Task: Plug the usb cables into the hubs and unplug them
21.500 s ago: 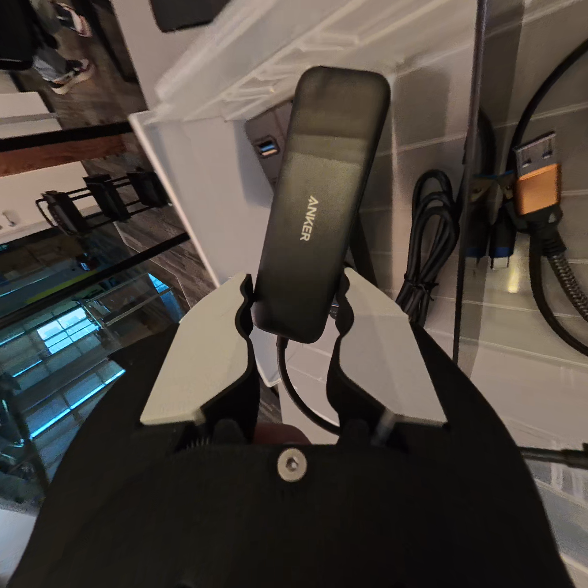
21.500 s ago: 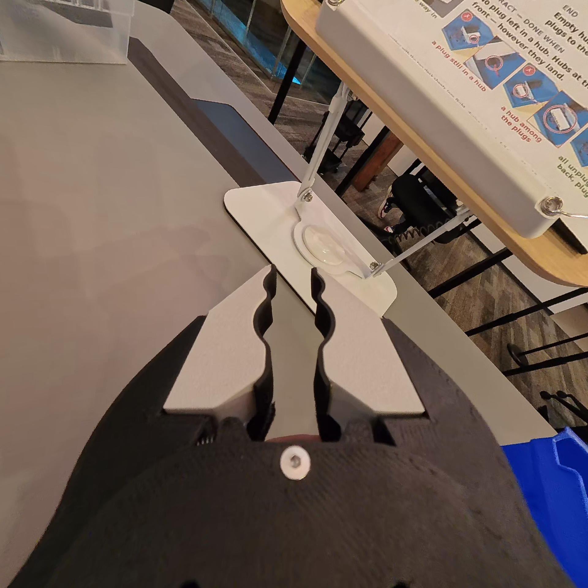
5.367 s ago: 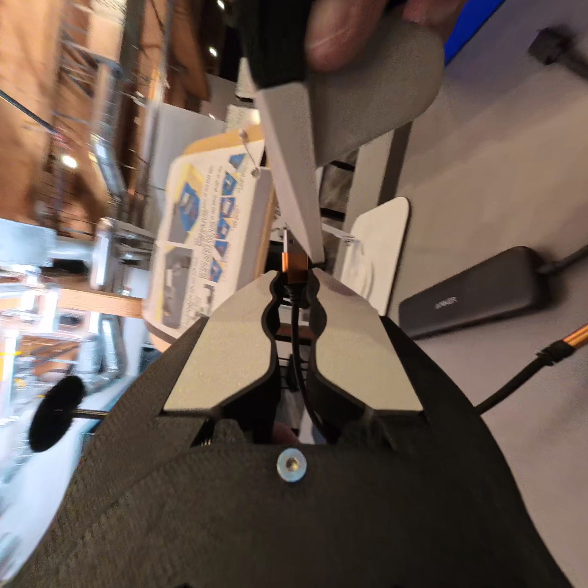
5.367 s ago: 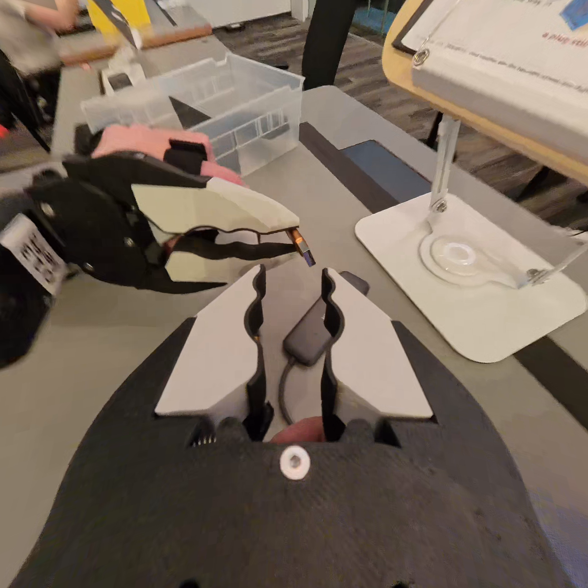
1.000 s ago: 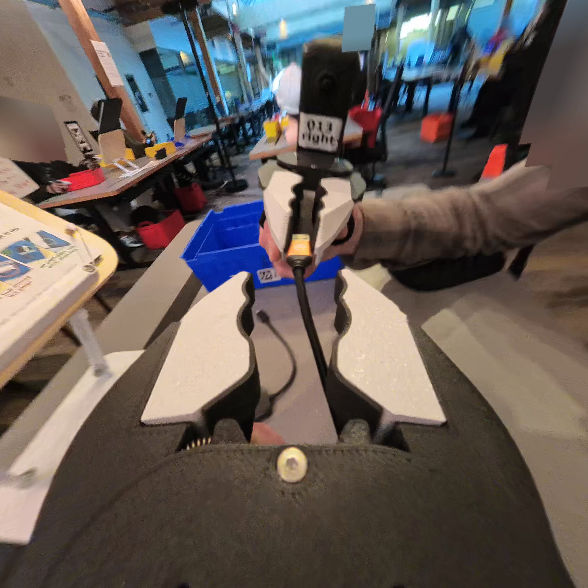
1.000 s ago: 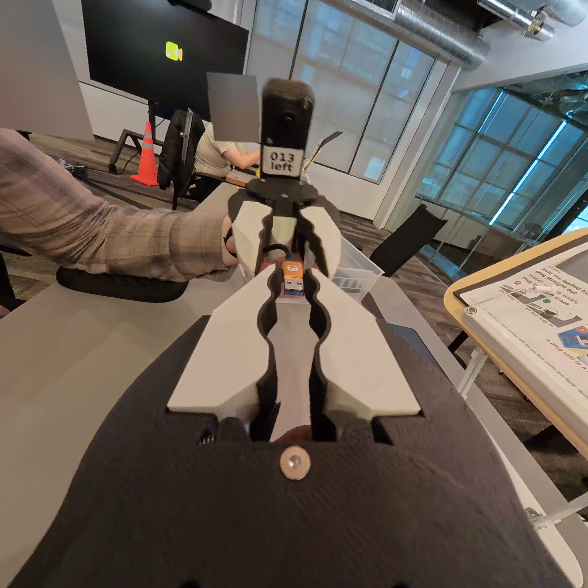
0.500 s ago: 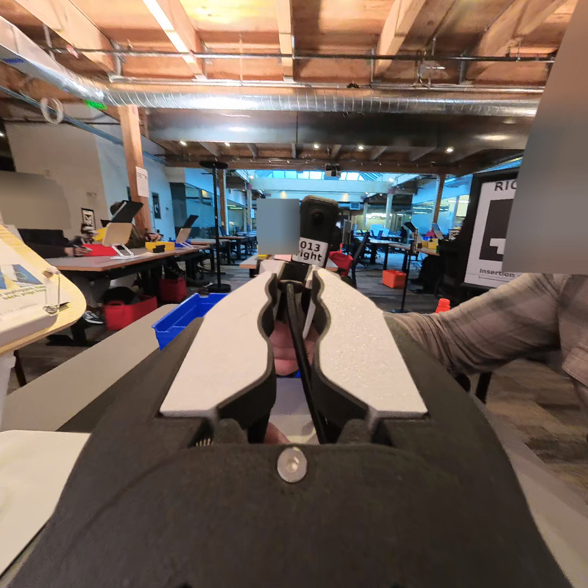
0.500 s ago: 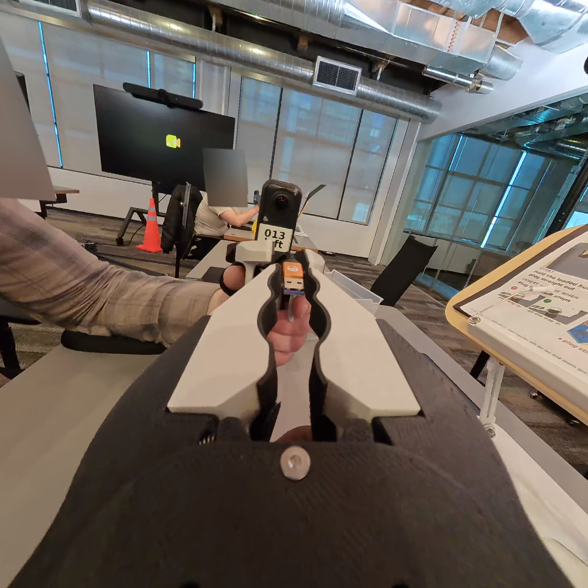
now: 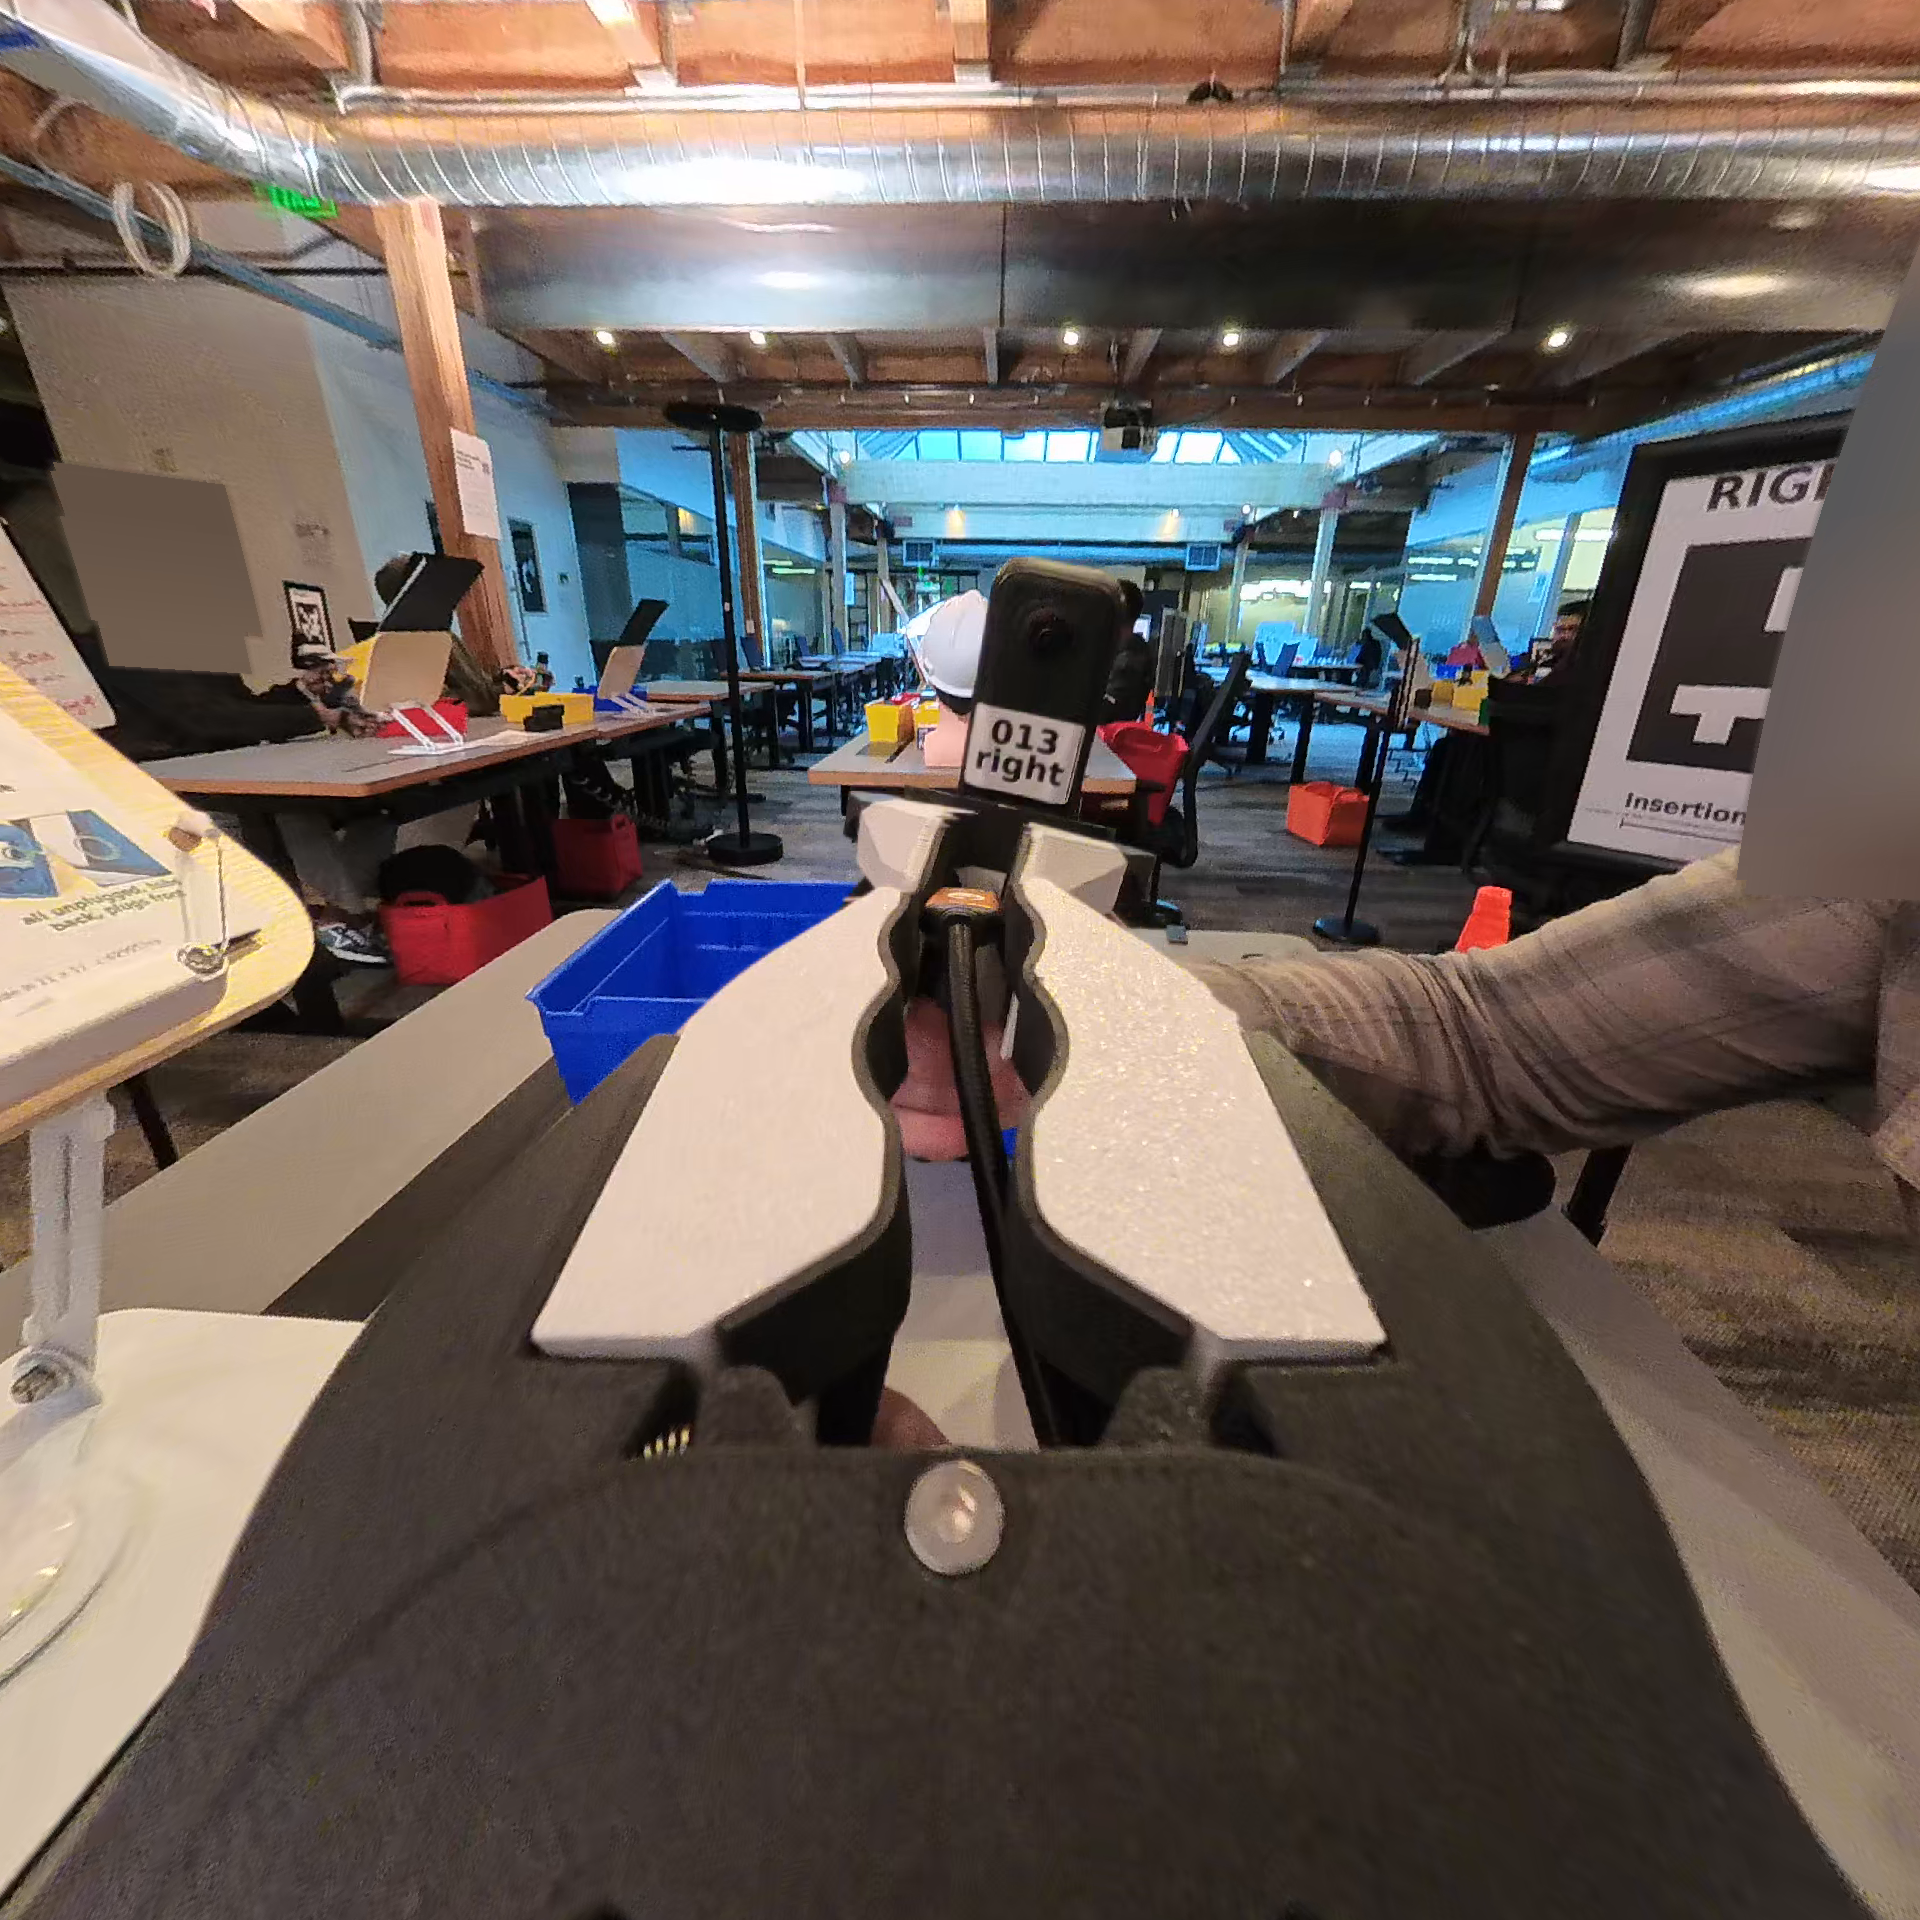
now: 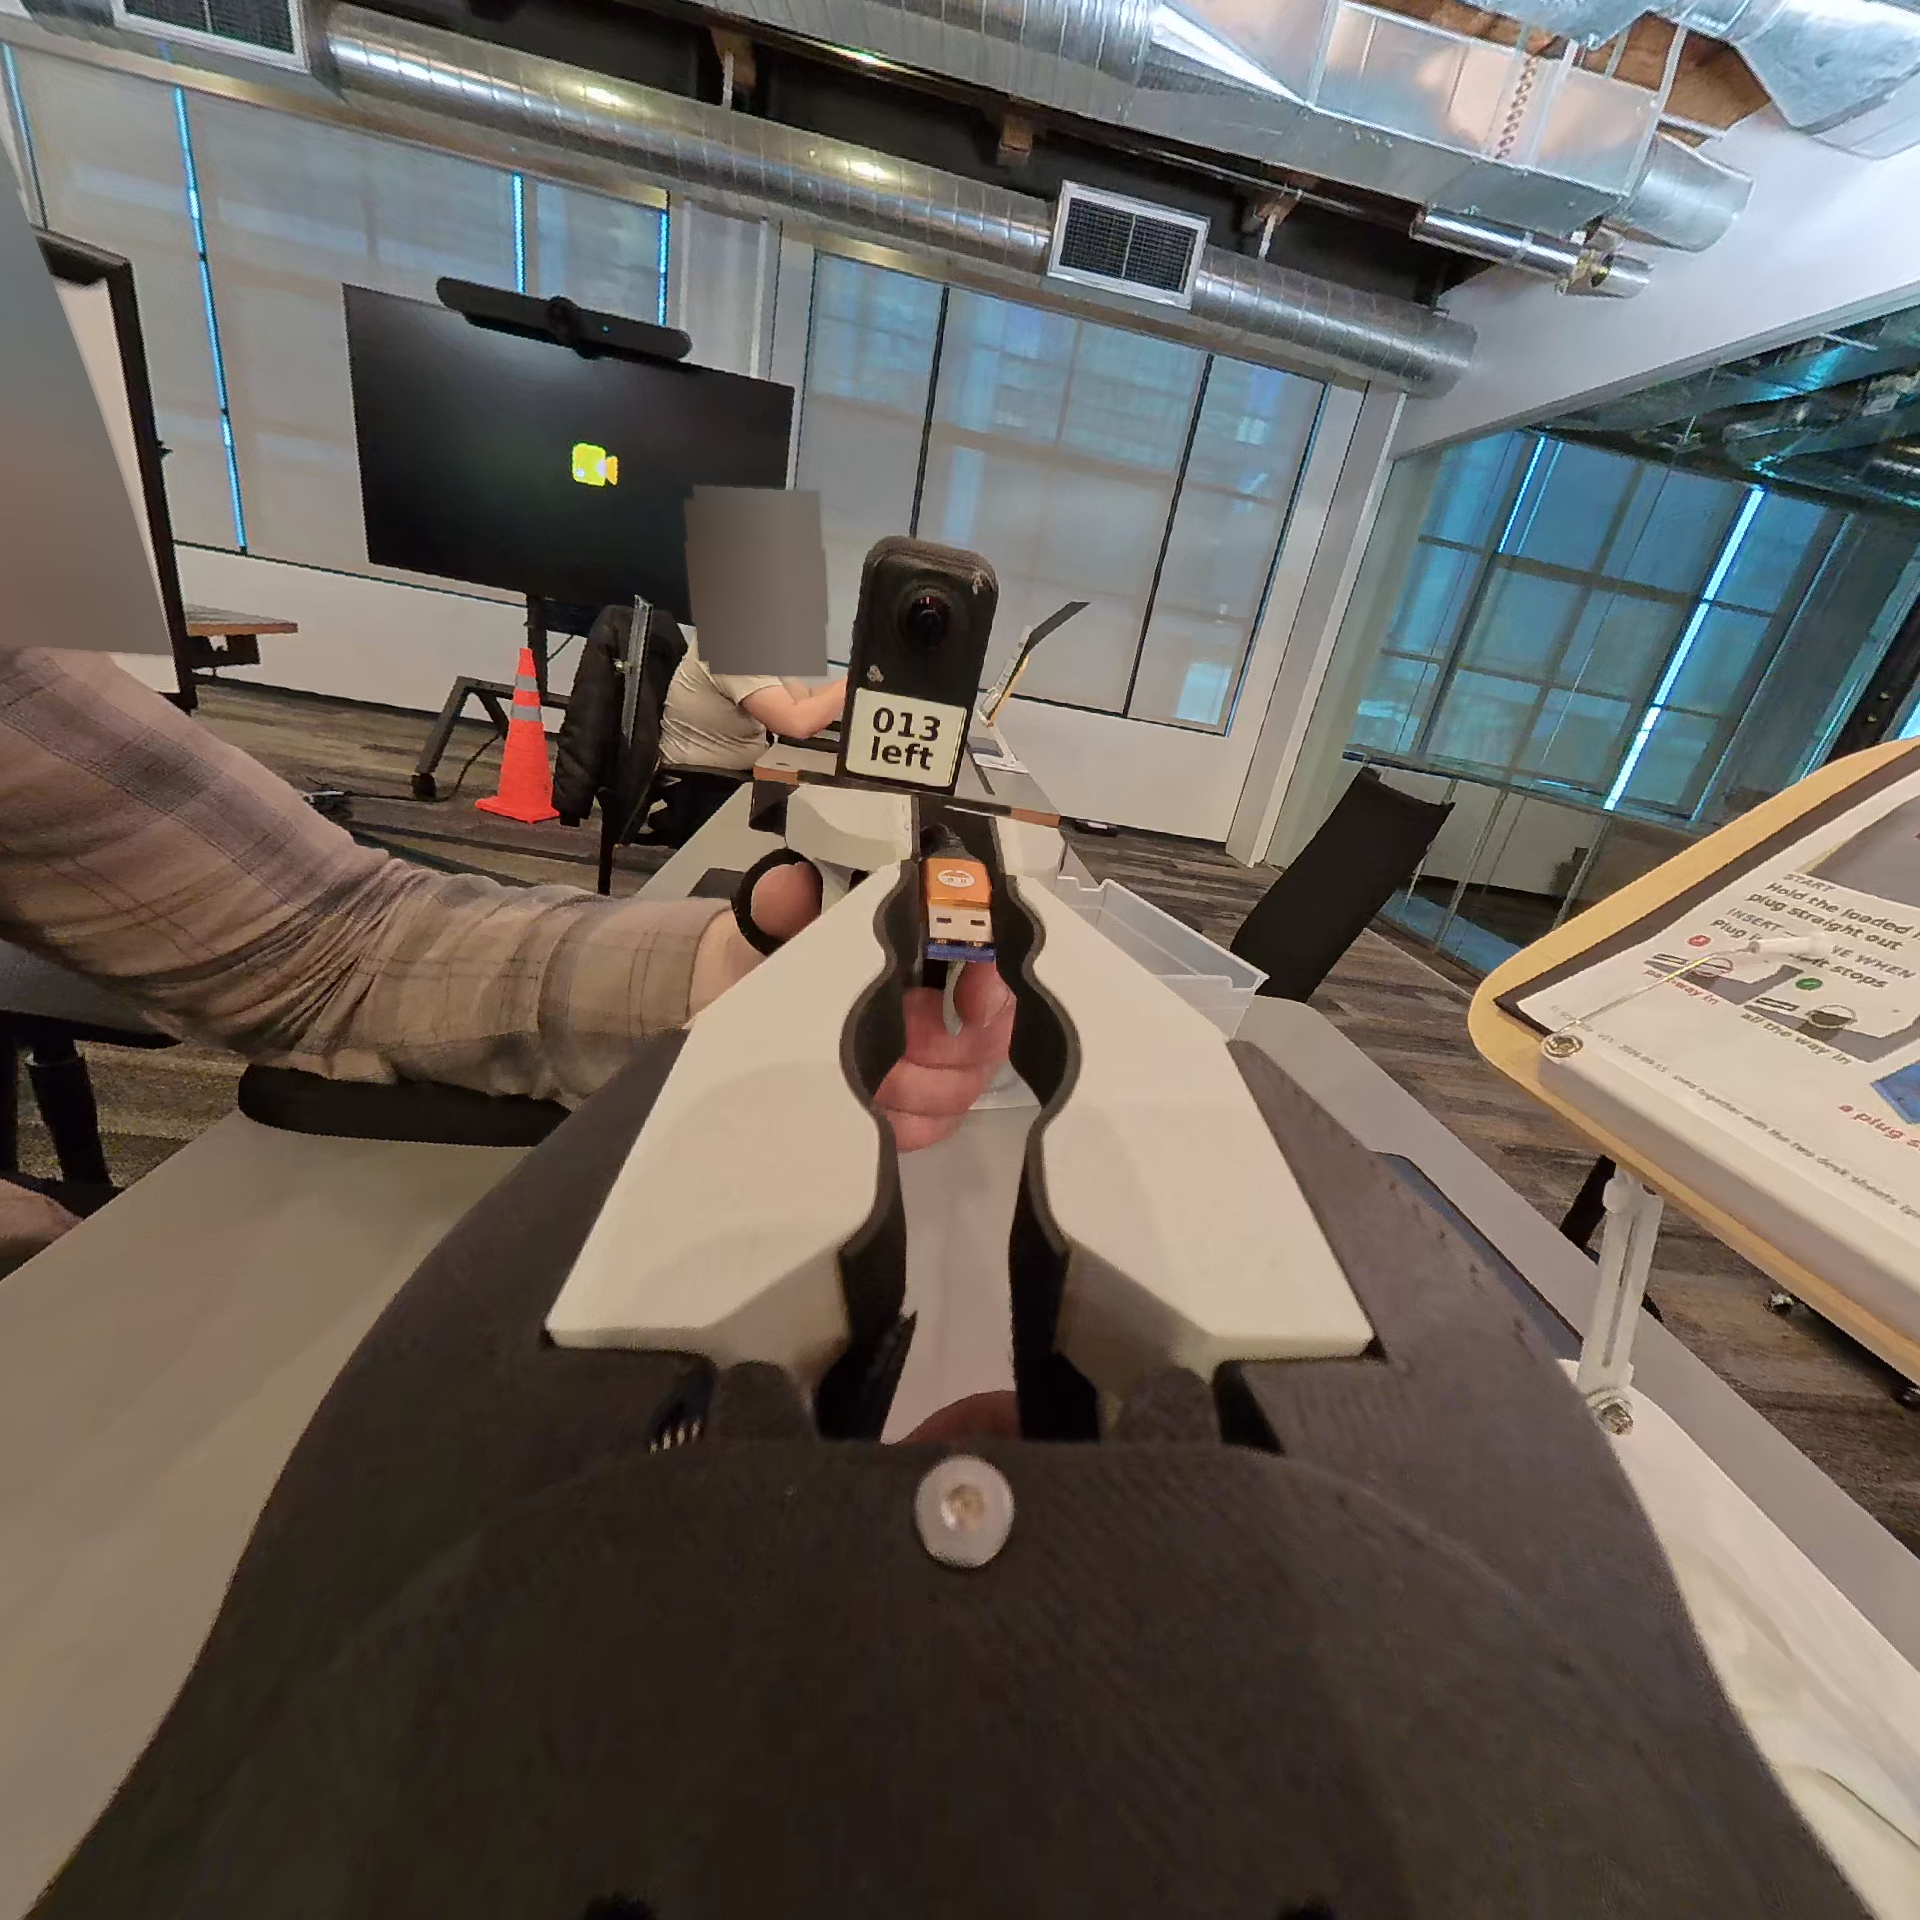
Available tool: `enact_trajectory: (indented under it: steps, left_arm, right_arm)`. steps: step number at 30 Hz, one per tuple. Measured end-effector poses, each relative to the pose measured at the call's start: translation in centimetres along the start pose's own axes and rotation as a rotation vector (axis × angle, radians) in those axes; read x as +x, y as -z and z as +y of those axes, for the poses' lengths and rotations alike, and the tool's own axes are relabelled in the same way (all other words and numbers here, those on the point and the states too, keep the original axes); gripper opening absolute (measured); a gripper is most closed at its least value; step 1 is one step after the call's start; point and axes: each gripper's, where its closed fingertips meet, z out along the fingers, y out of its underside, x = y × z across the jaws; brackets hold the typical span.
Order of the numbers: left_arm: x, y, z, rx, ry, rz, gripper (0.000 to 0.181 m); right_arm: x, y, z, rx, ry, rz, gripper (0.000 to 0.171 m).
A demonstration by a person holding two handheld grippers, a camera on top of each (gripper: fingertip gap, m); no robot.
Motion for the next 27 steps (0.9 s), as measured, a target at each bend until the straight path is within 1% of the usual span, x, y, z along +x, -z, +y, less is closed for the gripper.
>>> enact_trajectory:
  steps: [5,17,21,23,25,27]
  left_arm:
    - [0.0,0.0,0.2,-0.040,-0.002,0.002,0.015]
    - [-0.4,0.1,0.3,-0.043,0.000,-0.022,0.015]
    - [-1.2,0.9,-0.7,-0.026,-0.012,-0.056,0.015]
    - [-1.6,1.5,-1.1,-0.032,-0.028,-0.077,0.015]
    - [-2.1,2.1,-1.4,-0.045,-0.057,-0.104,0.015]
    - [-2.6,2.6,-1.5,-0.069,-0.078,-0.129,0.015]
  right_arm:
    - [-0.1,0.0,0.1,-0.014,0.007,-0.006,0.012]
    - [0.4,0.1,0.3,-0.008,-0.012,0.007,0.013]
    - [0.9,0.5,0.1,-0.002,-0.027,0.013,0.025]
    - [1.0,0.7,0.1,-0.006,-0.039,0.009,0.025]
    - [1.2,0.8,0.4,-0.027,-0.043,0.015,0.027]
    - [1.7,0.7,1.3,-0.073,-0.024,0.036,0.032]
